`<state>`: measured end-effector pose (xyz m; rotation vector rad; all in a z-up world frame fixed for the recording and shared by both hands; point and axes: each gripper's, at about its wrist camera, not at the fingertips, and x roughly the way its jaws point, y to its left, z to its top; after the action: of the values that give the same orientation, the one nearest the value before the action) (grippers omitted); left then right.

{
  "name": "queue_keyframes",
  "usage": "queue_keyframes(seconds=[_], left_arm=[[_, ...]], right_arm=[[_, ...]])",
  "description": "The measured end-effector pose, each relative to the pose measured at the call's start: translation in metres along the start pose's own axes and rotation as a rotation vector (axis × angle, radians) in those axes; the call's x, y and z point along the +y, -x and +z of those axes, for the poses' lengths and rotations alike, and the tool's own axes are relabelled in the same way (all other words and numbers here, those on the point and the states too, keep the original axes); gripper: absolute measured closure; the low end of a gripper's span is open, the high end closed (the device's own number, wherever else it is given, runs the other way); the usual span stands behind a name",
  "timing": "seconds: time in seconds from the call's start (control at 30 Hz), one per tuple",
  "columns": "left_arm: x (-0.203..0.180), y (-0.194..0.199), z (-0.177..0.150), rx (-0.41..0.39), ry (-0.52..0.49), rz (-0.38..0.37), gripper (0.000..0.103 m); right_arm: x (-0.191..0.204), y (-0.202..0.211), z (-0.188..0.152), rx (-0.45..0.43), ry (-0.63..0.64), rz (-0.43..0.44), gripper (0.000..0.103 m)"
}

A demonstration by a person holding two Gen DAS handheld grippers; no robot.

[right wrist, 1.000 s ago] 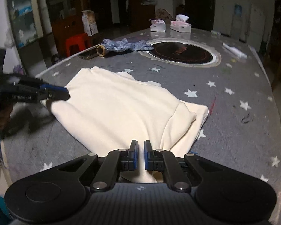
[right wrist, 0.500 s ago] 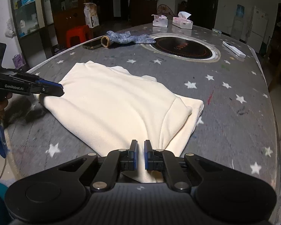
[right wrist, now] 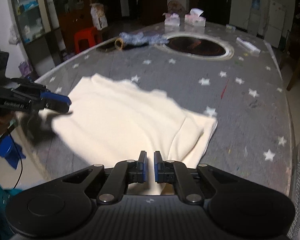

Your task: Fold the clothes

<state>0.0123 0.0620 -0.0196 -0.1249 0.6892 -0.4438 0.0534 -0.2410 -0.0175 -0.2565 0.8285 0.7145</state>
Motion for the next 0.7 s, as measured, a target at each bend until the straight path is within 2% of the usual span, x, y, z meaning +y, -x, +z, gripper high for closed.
queue_keyframes(seconds=[0.17, 0.37, 0.5, 0.63, 0.7], left_arm=[[0.000, -0.024, 0.024, -0.009, -0.007, 0.023, 0.075], [0.015, -0.055, 0.039, 0.028, 0.043, 0.063, 0.077], [0.024, -0.072, 0.041, 0.058, 0.057, 0.093, 0.078], [0.028, -0.076, 0.043, 0.047, 0.070, 0.100, 0.077], [0.026, -0.076, 0.044, 0.044, 0.055, 0.110, 0.077]], right_arm=[[-0.003, -0.018, 0.024, -0.057, 0.005, -0.004, 0.097], [-0.009, -0.053, 0.046, -0.077, -0.036, 0.004, 0.097], [-0.012, -0.071, 0.049, -0.064, -0.048, -0.014, 0.097], [-0.012, -0.078, 0.049, -0.062, -0.047, -0.036, 0.097], [-0.010, -0.075, 0.050, -0.072, -0.034, -0.045, 0.093]])
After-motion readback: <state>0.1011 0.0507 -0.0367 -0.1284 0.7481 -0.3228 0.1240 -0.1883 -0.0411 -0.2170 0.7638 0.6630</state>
